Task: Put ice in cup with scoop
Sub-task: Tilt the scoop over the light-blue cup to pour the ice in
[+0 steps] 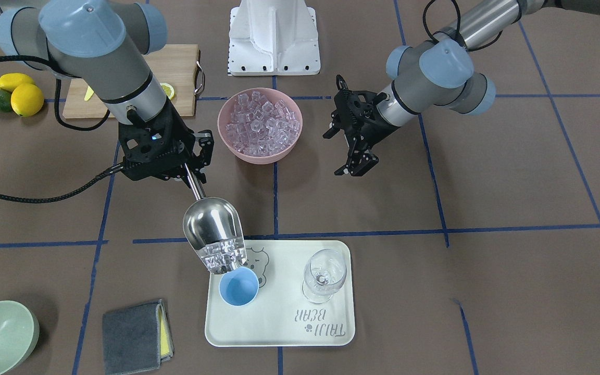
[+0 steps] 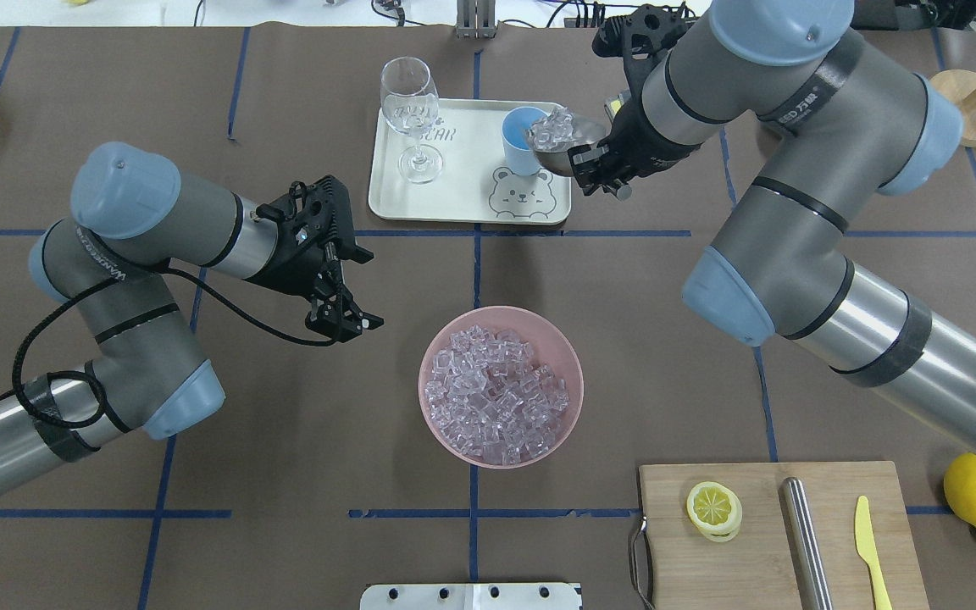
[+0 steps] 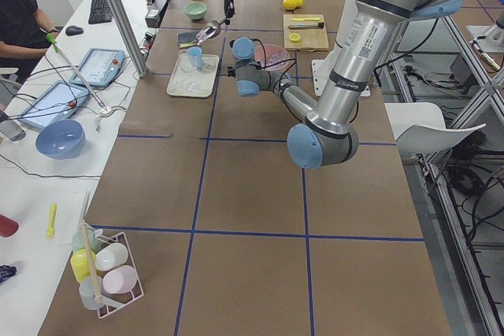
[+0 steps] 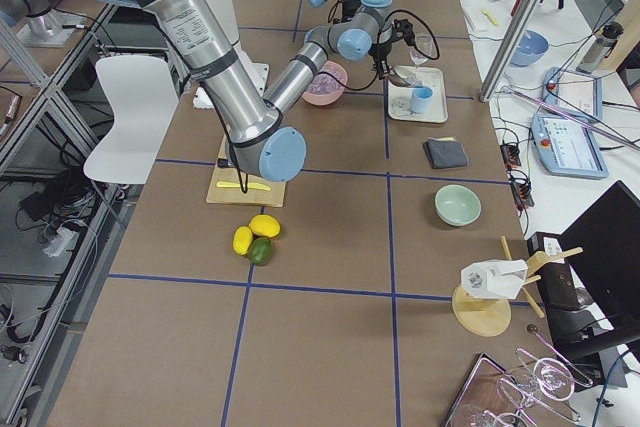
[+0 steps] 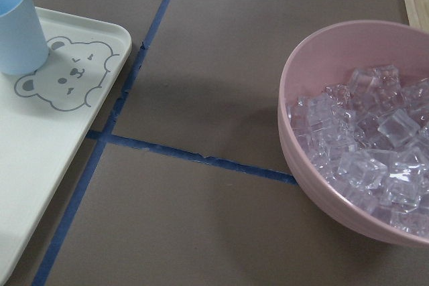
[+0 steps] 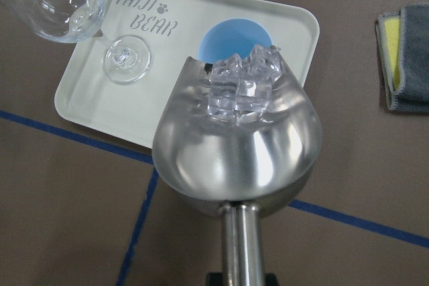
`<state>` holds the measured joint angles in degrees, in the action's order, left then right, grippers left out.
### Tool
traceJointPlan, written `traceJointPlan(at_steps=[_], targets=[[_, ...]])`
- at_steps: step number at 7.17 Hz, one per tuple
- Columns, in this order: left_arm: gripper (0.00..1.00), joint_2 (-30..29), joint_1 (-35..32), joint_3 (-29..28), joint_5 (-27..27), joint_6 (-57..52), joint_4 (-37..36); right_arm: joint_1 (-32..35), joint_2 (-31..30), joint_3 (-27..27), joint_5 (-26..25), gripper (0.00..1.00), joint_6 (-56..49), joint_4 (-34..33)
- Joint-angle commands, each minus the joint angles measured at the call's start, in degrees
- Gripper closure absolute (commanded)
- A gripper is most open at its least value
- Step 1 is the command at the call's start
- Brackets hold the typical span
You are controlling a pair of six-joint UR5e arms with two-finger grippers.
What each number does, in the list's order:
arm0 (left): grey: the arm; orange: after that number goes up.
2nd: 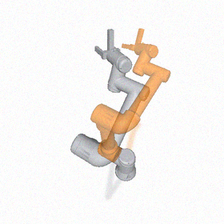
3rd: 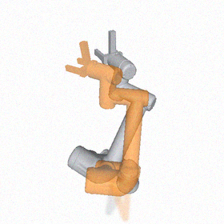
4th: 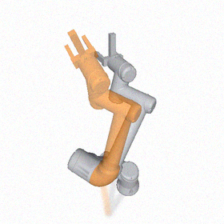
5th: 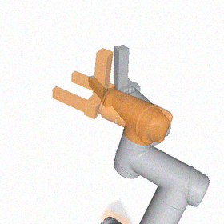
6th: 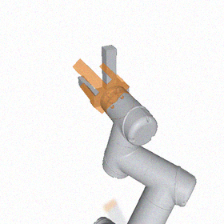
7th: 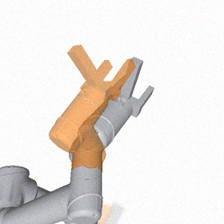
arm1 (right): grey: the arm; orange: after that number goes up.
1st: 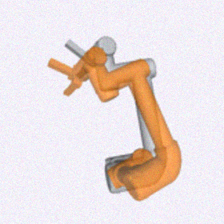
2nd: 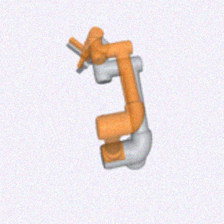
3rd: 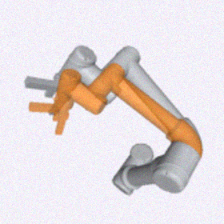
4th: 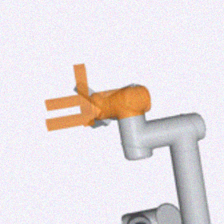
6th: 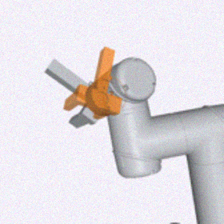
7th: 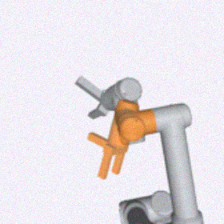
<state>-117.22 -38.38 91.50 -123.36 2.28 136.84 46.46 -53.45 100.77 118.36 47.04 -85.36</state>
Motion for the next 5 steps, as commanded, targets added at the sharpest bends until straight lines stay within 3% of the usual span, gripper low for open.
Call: traceJointPlan(at_steps=[1,5], targets=[[0.0,0.0,0.1,0.0,0.1,0.0,0.0,1.5,2.3,-2.6,3.9,1.0,-0.6,-2.2],[0.0,0.0,0.2,0.0,0.1,0.0,0.1,3.5,5.2,-7.4,8.8,1.0,-2.0,-3.2]])
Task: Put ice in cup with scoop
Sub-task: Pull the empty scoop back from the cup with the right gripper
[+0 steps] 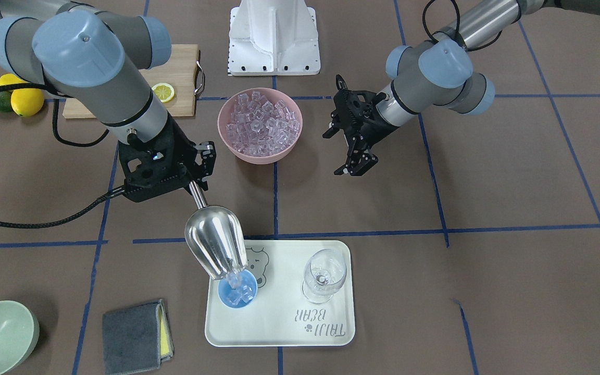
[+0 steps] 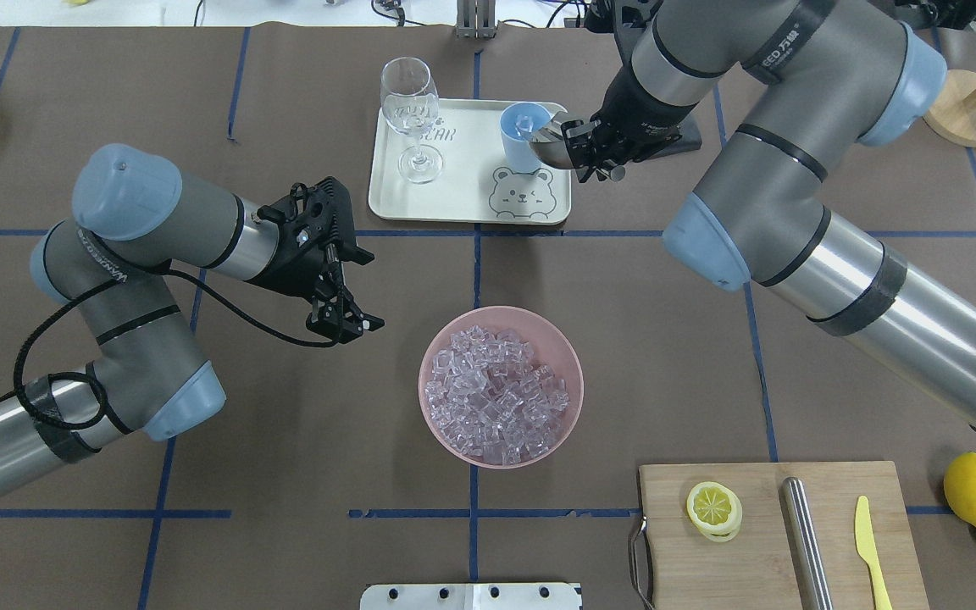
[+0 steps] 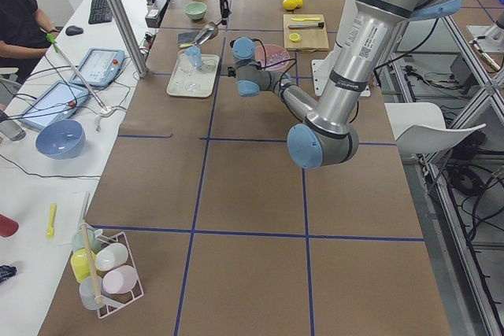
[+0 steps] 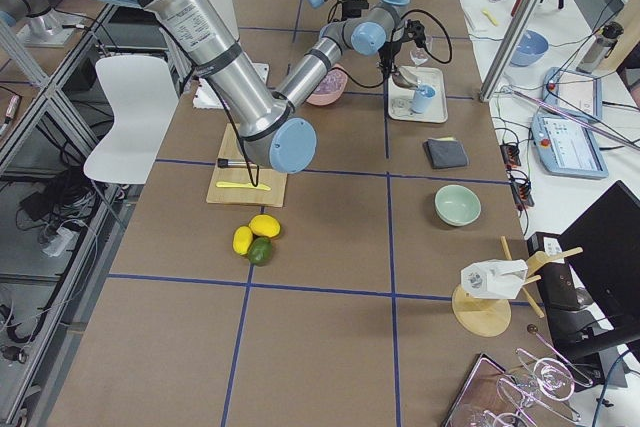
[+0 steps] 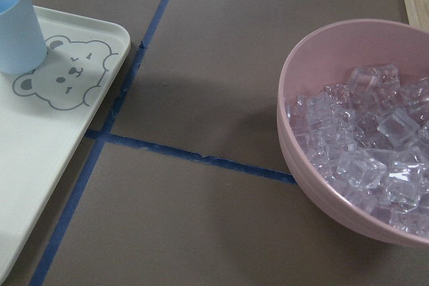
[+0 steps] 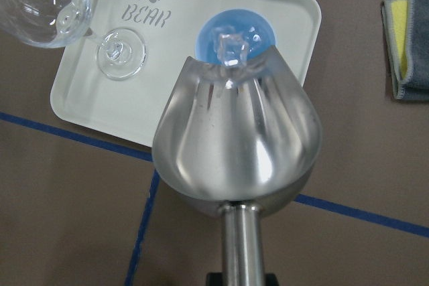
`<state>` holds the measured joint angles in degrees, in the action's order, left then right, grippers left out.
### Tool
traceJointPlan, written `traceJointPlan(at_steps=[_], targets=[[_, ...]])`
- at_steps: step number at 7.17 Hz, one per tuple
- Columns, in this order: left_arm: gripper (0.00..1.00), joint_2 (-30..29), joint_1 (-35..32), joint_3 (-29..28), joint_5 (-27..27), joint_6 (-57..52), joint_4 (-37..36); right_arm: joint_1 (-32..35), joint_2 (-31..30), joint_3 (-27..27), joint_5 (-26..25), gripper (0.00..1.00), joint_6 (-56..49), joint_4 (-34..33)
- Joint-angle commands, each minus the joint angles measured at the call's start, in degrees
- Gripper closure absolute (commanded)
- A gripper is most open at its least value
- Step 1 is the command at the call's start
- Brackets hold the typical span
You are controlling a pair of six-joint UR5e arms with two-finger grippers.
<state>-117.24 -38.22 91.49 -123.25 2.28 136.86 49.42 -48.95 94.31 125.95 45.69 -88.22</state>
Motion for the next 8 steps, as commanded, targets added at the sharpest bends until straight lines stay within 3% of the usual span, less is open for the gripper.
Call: traceJointPlan(at_steps=[1,4,6,8], targets=[[0.0,0.0,0.1,0.0,-0.1,0.0,0.0,0.6,0.6,-1.0,1.5,1.0,-0.8,-0.5],[0.0,0.0,0.0,0.0,-0.1,0.0,0.0,1.9,-1.4,1.8,2.6,1.0,-3.1,-0.4],[0.0,0.0,-0.1,0.1,-0.1,0.0,0.0,2.6,-9.6,10.9,-1.6,1.0,-3.2,0.3],[0.0,0.6,-0.2,0.2,-0.1,0.0,0.0,1.8,-16.0,16.8,-9.0,1.0,5.4,0.8]])
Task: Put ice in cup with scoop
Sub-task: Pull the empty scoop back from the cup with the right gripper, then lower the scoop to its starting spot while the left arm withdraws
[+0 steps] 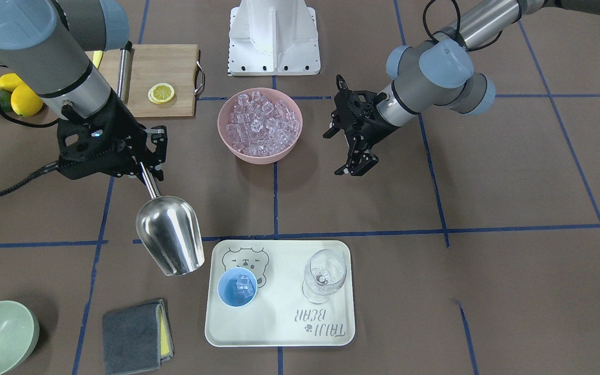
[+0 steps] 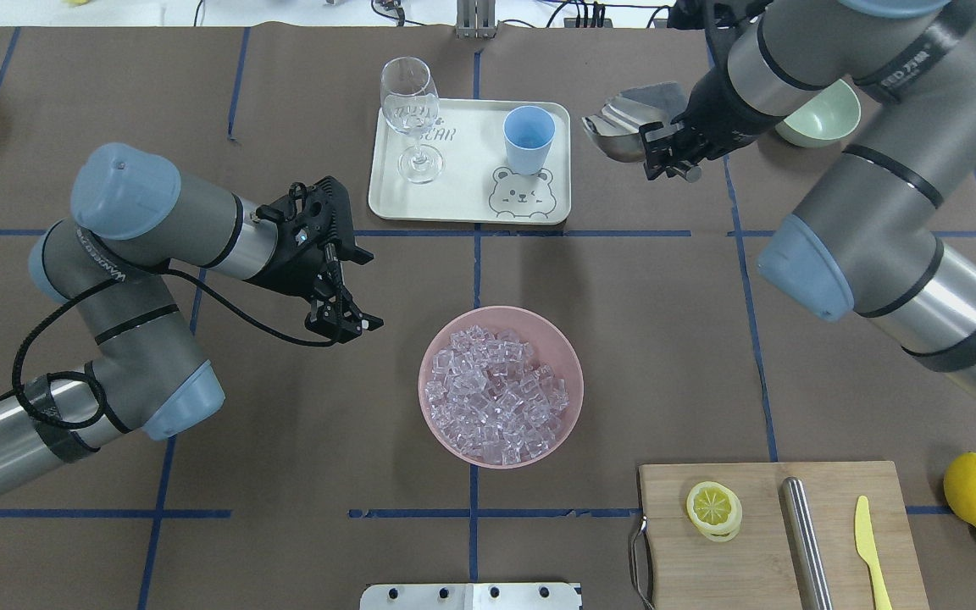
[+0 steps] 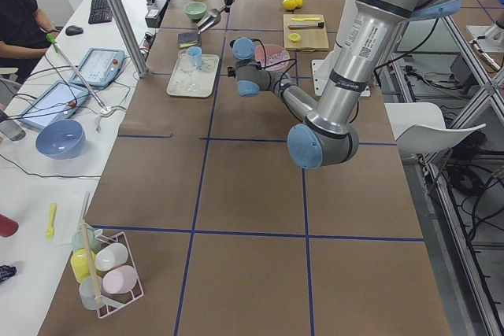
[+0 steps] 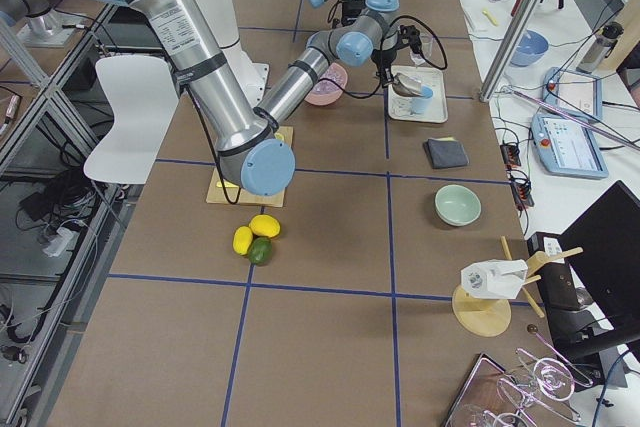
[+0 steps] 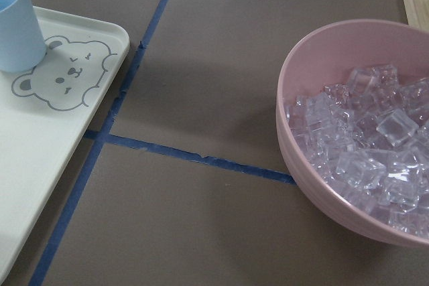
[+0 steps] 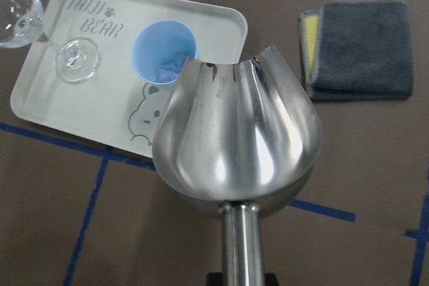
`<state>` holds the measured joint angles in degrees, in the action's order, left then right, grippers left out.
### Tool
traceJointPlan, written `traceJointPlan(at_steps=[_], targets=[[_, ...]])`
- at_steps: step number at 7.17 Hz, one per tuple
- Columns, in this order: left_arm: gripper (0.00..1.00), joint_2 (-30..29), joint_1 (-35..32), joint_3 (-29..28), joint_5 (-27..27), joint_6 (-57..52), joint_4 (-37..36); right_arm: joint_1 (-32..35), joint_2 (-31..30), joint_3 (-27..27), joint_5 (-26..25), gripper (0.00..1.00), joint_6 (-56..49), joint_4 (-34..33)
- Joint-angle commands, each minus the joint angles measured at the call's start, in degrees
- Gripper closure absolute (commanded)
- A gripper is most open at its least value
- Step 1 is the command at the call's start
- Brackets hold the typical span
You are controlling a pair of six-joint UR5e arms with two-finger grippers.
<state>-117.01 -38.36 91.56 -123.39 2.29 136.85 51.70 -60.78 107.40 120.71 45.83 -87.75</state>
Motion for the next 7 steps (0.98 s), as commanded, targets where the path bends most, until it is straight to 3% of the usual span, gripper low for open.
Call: traceJointPlan(at_steps=[1,3,4,5,7], targets=[[0.0,0.5,-0.1,0.1,0.0,0.0,0.0,-1.2,-7.8,5.7,-6.8,1.0,7.6,2.9],[0.0,0.6,-0.1,0.4,0.0,0.0,0.0,-4.1,-21.8,7.3,-14.6,1.0,18.5,20.8],[0.0,0.6,-0.1,0.4,0.0,0.0,0.0,-7.5,-26.9,7.3,-20.0,1.0,19.8,25.9],[0.0,0.6,-0.1,0.4,0.1,0.0,-0.1,-11.1,-28.9,7.6,-26.2,1.0,22.6,26.3],[0.0,0.5,-0.3,0.5,0.1,0.0,-0.3,-17.6,-36.6,11.4,-32.3,1.0,29.8,26.3]])
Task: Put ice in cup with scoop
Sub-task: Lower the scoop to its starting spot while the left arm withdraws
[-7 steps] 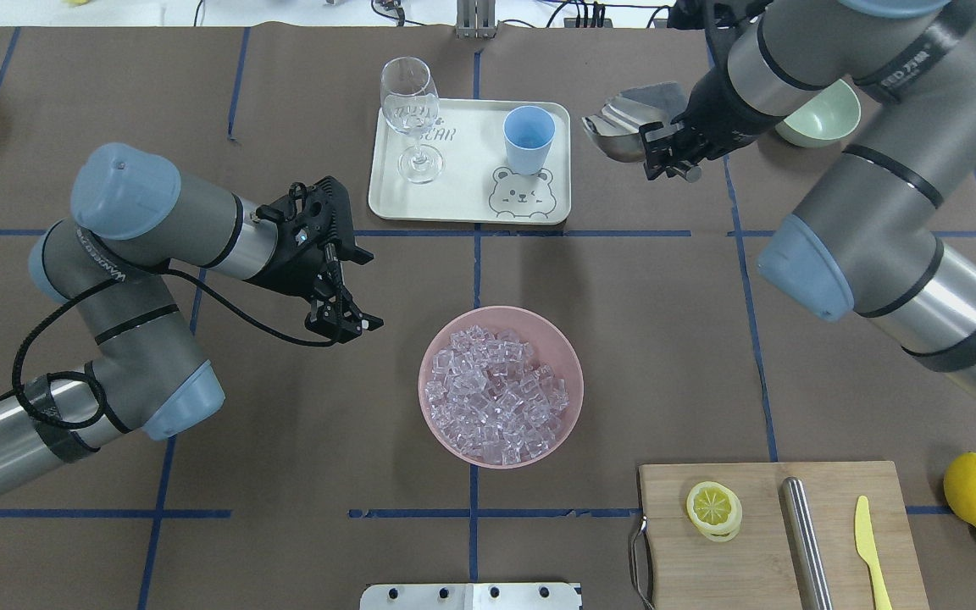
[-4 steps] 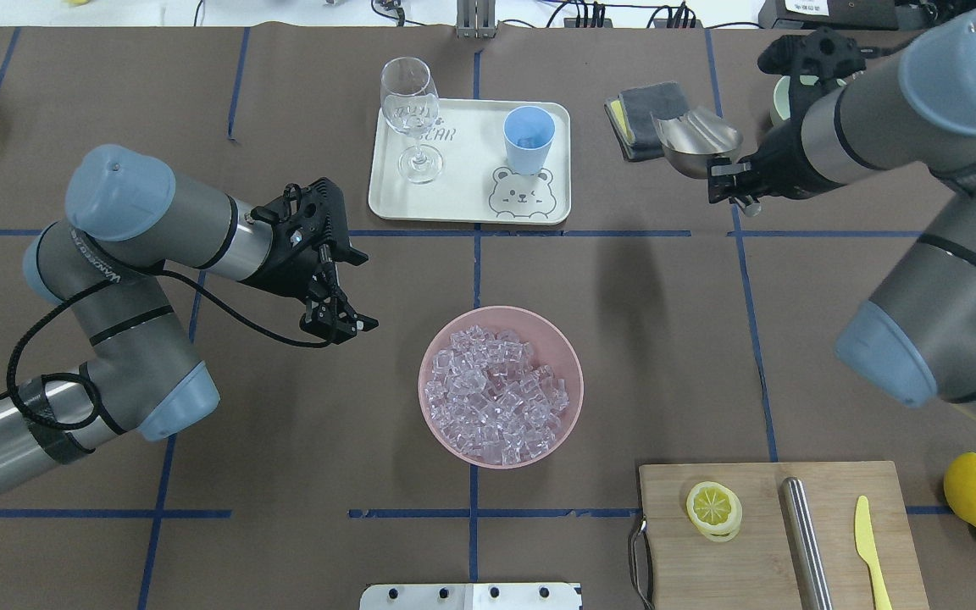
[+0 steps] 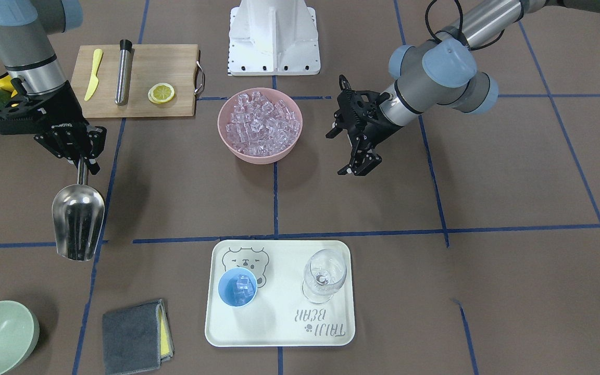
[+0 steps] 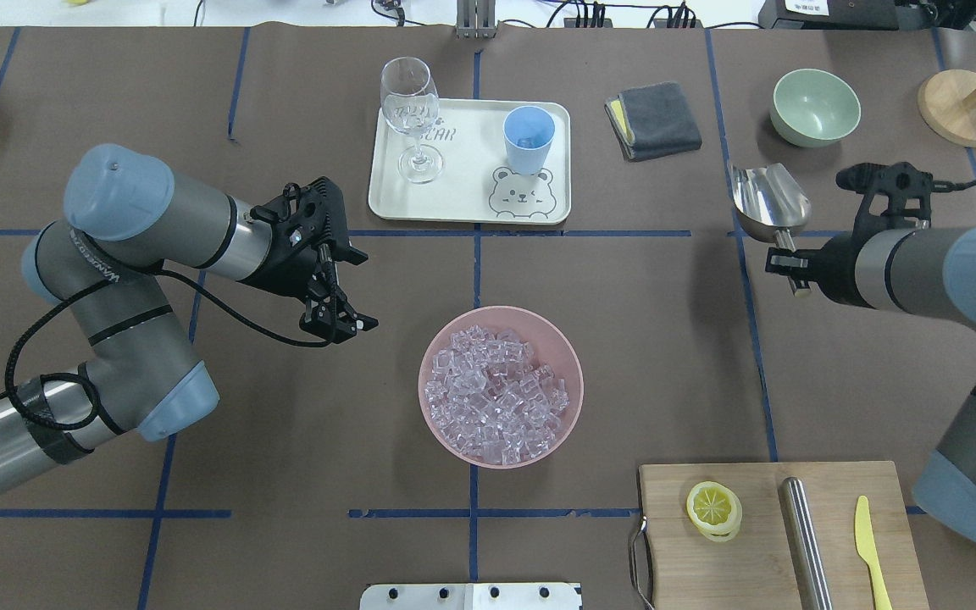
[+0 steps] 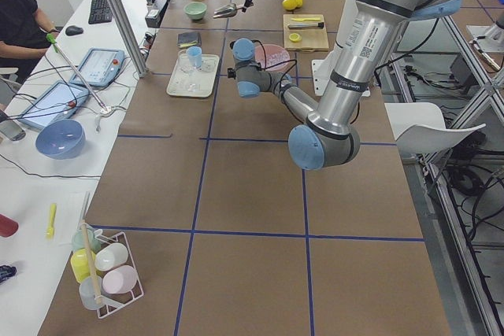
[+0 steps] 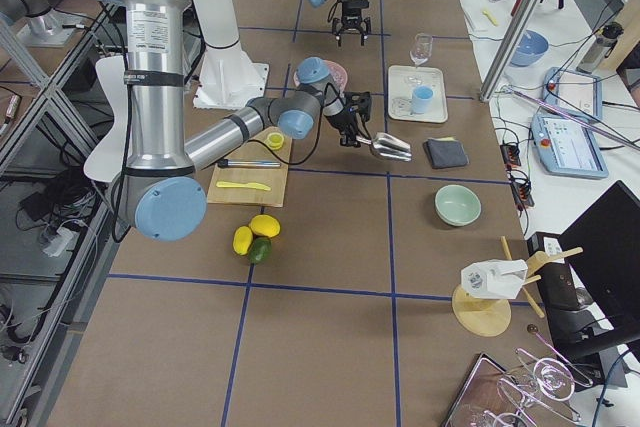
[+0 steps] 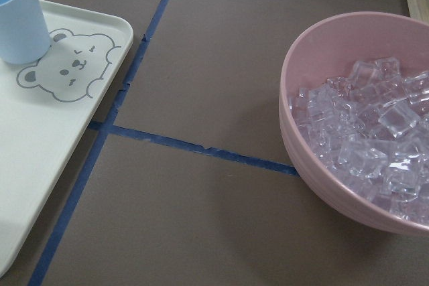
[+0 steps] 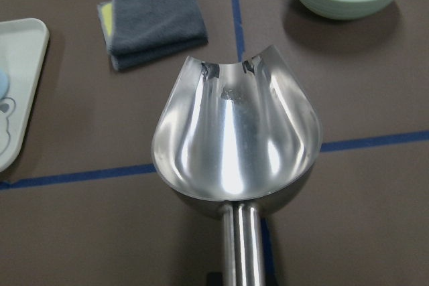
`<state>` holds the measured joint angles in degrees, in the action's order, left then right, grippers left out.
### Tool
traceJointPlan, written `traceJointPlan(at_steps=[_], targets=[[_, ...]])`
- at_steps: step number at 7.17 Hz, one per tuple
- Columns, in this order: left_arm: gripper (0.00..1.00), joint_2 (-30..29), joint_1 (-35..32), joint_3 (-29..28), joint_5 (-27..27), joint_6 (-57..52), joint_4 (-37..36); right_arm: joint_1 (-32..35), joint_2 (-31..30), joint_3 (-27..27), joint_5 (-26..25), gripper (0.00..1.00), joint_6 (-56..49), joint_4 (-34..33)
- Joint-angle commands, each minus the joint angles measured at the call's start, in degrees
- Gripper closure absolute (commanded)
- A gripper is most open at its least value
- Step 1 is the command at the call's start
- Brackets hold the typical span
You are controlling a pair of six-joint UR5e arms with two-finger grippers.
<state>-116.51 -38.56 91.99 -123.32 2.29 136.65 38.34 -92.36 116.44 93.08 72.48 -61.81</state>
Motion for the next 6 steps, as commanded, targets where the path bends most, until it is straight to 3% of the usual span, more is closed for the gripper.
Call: traceJointPlan(at_steps=[1,2,6], targets=[[0.0,0.1,-0.5,0.0,0.0,0.0,-0.1,-8.1,-7.3,2.8,-9.4,1.0,5.9,0.4],[0.0,0.1,-0.5,-0.1,0.0,0.0,-0.1,-12.7,-7.9,2.7,-13.4,1.0,10.5,0.4],[0.0,1.9,-3.6,0.9,-0.1,0.0,-2.0,-16.3,-12.7,1.5,-13.6,1.0,10.8,4.0]])
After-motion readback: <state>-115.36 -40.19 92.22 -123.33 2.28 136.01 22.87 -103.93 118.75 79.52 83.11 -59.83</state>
